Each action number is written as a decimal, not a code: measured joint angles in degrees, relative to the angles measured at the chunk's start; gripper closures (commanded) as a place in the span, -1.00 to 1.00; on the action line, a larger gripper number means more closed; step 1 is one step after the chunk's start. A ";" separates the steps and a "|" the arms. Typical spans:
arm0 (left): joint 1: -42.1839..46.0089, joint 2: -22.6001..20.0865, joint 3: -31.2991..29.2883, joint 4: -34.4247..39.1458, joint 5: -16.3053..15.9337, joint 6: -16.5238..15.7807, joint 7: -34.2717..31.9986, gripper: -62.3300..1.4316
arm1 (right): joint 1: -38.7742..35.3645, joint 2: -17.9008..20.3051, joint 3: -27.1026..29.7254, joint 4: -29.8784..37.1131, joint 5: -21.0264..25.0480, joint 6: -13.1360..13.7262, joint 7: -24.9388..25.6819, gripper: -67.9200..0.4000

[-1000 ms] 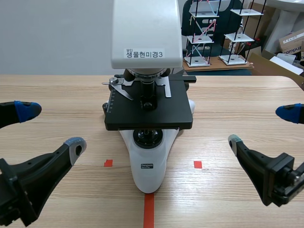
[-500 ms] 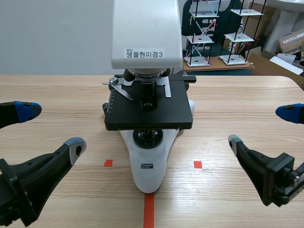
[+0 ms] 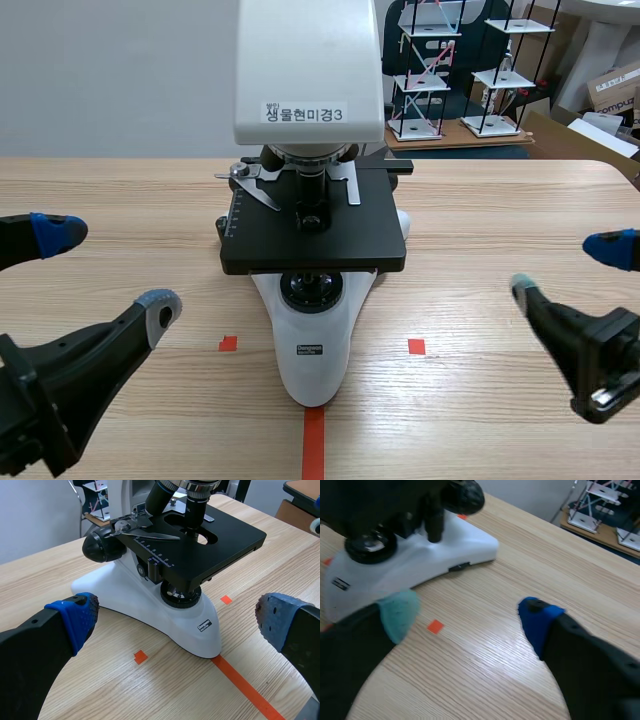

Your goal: Point at the coarse focus knob

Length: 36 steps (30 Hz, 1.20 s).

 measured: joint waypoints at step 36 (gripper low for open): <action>0.00 0.00 -0.04 0.00 -0.02 0.02 -0.20 -1.00 | 56.78 -2.67 -18.91 -23.39 1.95 9.86 -21.16 0.99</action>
